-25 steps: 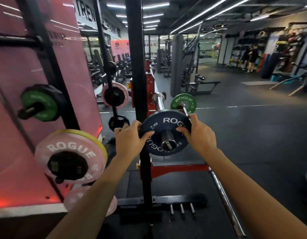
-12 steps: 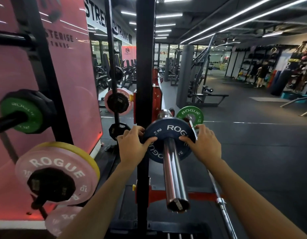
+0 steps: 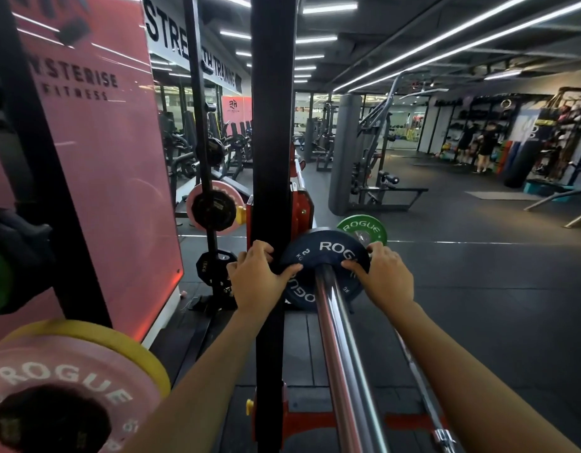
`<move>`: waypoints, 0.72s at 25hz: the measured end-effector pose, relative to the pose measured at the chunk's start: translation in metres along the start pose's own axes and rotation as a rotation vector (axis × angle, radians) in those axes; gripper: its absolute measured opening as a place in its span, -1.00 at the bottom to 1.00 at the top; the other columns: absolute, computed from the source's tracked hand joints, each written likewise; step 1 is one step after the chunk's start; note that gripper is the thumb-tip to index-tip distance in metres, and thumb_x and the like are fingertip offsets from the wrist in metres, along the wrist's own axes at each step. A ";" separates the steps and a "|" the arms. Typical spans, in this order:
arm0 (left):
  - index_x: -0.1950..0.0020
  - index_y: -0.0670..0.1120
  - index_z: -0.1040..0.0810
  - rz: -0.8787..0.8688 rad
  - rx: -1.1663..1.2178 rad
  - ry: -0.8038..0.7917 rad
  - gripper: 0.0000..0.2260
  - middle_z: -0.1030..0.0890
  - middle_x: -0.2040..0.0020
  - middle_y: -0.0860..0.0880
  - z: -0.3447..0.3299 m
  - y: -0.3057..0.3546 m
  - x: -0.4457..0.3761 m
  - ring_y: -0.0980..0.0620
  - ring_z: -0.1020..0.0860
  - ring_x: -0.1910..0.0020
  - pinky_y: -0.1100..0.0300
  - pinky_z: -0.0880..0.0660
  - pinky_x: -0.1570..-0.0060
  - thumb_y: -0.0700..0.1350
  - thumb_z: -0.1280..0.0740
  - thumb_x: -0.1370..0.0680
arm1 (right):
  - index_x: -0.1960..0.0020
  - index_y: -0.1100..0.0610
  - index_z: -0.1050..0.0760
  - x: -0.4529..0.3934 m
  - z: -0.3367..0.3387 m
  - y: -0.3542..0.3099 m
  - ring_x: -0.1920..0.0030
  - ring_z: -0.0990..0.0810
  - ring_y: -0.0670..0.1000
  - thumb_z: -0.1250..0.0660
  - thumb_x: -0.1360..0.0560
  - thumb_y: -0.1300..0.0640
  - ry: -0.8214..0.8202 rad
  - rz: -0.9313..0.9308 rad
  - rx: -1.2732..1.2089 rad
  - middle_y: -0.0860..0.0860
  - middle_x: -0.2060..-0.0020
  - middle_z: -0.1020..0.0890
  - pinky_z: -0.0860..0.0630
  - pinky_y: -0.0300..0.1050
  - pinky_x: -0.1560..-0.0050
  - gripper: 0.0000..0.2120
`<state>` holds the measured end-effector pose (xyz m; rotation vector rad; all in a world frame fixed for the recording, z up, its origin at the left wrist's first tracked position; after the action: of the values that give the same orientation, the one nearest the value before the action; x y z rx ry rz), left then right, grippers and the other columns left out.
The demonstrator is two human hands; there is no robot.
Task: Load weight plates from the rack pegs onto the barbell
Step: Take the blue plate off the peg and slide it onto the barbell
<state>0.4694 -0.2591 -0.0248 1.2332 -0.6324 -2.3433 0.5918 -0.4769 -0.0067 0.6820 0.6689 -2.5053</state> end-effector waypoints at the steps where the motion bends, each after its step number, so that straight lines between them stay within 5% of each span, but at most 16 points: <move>1: -0.01 0.01 -0.43 0.007 -0.009 0.008 -0.43 -0.55 0.16 0.11 -0.004 -0.002 -0.006 0.03 -0.50 0.09 0.03 -0.30 -0.01 0.39 -0.46 -0.27 | -0.16 0.12 -0.40 -0.006 -0.005 0.000 -0.07 -0.53 0.13 -0.25 -0.43 -0.36 0.005 0.008 -0.004 0.08 -0.02 -0.57 -0.51 0.04 0.15 -0.42; 6: 0.08 -0.02 -0.38 -0.030 -0.037 0.046 -0.45 -0.46 0.21 0.09 -0.009 -0.005 -0.011 0.02 -0.45 0.19 0.08 -0.23 0.06 0.39 -0.44 -0.31 | -0.18 0.10 -0.39 -0.013 -0.011 0.006 -0.06 -0.54 0.10 -0.29 -0.40 -0.39 0.036 -0.006 -0.032 0.04 -0.03 -0.58 -0.53 0.03 0.16 -0.37; 11: -0.06 -0.01 -0.39 0.033 -0.031 -0.002 -0.51 -0.52 0.11 0.08 0.006 0.010 0.012 0.02 -0.50 0.05 0.07 -0.25 -0.03 0.23 -0.50 -0.36 | -0.24 0.11 -0.36 0.013 0.003 -0.003 -0.10 -0.53 0.10 -0.26 -0.49 -0.29 0.064 -0.037 -0.093 0.07 -0.11 -0.57 -0.52 0.04 0.10 -0.46; 18: -0.09 -0.02 -0.39 -0.008 -0.028 -0.028 -0.50 -0.50 0.09 0.09 0.063 0.047 0.067 0.02 -0.50 0.03 0.03 -0.35 -0.09 0.27 -0.46 -0.39 | -0.27 0.09 -0.35 0.072 0.063 -0.011 -0.12 -0.54 0.08 -0.22 -0.52 -0.29 0.065 0.041 -0.119 0.07 -0.14 -0.55 -0.54 0.02 0.04 -0.47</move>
<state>0.3889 -0.3213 -0.0102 1.1952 -0.6024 -2.3713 0.5090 -0.5246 0.0046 0.7287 0.8121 -2.3928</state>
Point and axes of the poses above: each hand's wrist, its own x-axis away from the middle knuckle, its own z-axis out of the back of the hand, y = z × x, the point moved 4 cm from there along -x, towards the middle knuckle
